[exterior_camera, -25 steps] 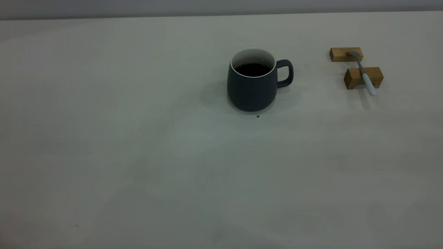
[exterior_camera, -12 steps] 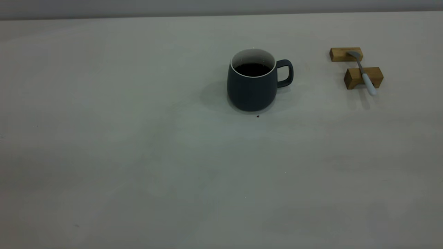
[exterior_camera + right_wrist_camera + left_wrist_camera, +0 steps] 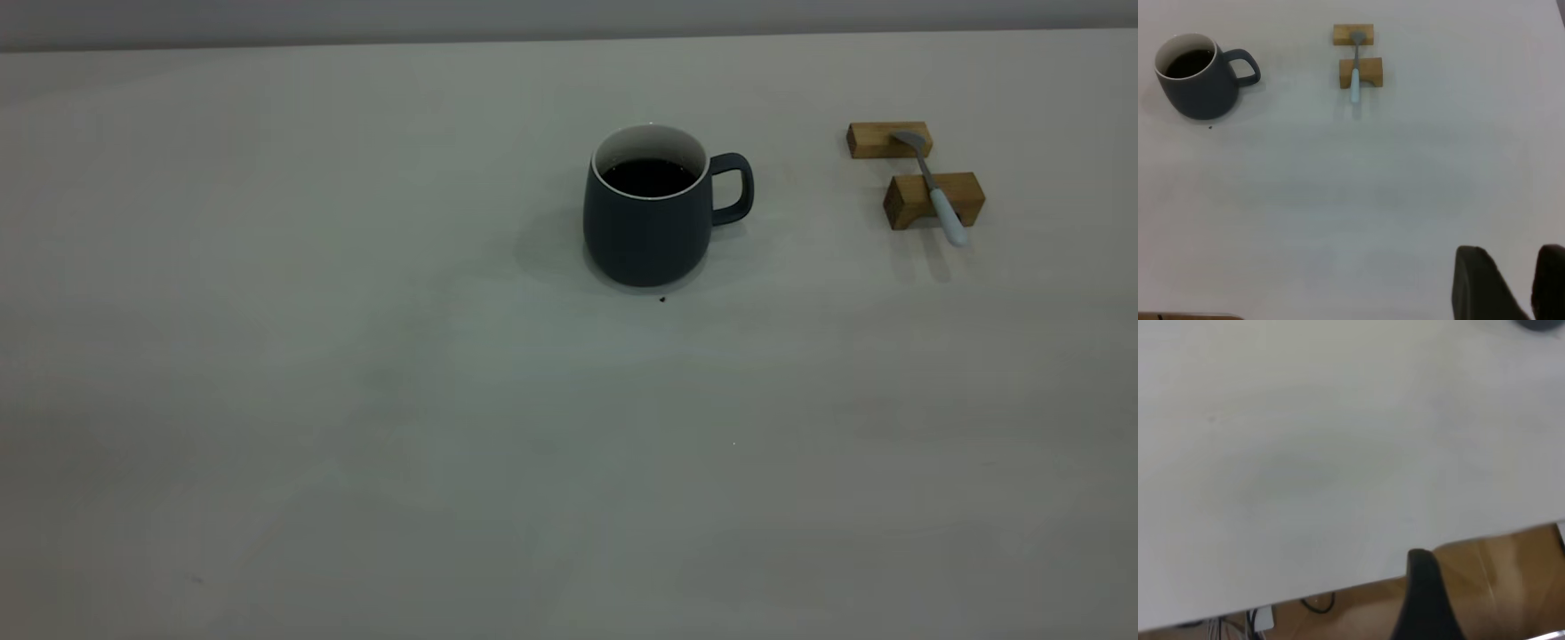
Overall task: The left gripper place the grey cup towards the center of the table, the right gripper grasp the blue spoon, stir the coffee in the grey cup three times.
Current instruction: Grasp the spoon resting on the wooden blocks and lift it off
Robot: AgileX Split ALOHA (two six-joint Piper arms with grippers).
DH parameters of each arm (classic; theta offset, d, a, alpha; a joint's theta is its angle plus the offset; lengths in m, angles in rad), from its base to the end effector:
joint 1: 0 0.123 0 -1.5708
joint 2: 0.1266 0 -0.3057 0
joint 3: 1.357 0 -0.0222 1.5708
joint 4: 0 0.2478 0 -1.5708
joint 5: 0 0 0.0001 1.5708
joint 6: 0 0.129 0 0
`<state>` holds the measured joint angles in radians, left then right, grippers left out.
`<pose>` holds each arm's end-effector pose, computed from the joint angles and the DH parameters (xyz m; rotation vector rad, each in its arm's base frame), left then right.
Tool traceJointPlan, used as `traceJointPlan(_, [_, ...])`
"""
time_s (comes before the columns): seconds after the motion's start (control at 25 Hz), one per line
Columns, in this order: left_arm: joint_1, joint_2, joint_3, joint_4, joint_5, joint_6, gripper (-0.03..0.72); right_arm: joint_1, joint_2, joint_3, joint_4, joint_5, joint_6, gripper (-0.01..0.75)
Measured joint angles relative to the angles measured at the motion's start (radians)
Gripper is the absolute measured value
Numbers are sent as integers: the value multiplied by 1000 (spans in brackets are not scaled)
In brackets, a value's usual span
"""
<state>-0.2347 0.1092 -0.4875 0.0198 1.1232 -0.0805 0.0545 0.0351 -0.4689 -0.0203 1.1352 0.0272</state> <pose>0.0163 -0.0015 0.2466 0.1717 2.2258 -0.1478 0.0076 -0.0020 0.2404 -0.0288 2.1847 0.0213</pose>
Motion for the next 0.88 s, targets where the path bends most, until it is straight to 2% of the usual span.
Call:
traceJointPlan(0.2, [168,0,0,0,0,0,585,0,0,0,0,0,0,238])
traceJointPlan(0.4, [276,-11,0,-1,0,0,585,0,0,0,0,0,0,238])
traceJointPlan(0.6, [291,-115,0,-4,3,0,585,0,0,0,0,0,0,238])
traceJointPlan(0.88, [295,-128,0,-10,8,-1,585,0,0,0,0,0,0,238])
